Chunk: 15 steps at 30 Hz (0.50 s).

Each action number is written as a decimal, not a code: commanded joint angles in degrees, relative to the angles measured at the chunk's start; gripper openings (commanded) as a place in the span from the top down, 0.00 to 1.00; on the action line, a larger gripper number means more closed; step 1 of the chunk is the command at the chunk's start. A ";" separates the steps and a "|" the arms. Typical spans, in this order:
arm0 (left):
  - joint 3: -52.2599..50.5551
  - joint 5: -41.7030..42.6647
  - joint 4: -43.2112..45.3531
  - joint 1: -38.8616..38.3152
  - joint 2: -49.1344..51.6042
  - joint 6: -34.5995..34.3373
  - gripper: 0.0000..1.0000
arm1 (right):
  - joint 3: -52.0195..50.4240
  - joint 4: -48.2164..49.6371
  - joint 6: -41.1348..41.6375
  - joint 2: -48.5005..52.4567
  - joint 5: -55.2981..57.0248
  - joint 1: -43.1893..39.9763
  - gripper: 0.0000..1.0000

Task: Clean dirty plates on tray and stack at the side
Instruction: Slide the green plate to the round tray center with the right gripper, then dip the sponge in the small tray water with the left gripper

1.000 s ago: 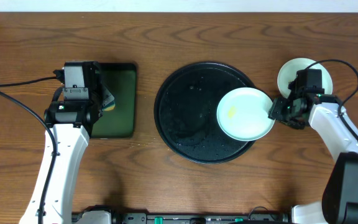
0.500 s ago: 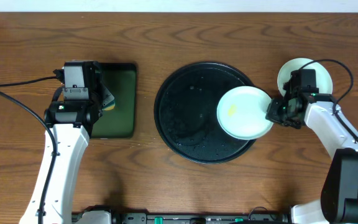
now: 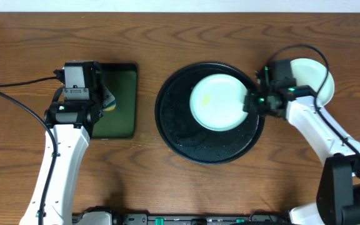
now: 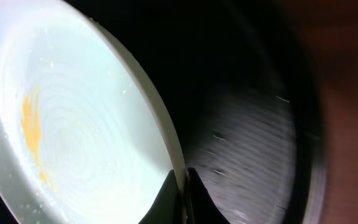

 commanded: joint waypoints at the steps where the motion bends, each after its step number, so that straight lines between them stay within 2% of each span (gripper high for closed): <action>1: -0.76 -0.26 0.83 0.31 0.24 0.35 0.93 | 0.94 0.07 3.17 0.74 2.84 3.21 0.99; 9: -2.67 0.76 7.34 0.31 4.87 0.28 0.92 | 0.94 2.23 4.57 6.05 3.98 5.68 0.99; 11: -2.67 3.26 9.29 0.31 7.48 -0.20 0.92 | 0.94 3.21 4.96 7.54 2.58 5.70 0.99; 15: -2.67 3.10 12.94 0.31 12.98 -0.94 0.92 | 0.94 4.31 4.94 9.75 -0.79 5.70 0.99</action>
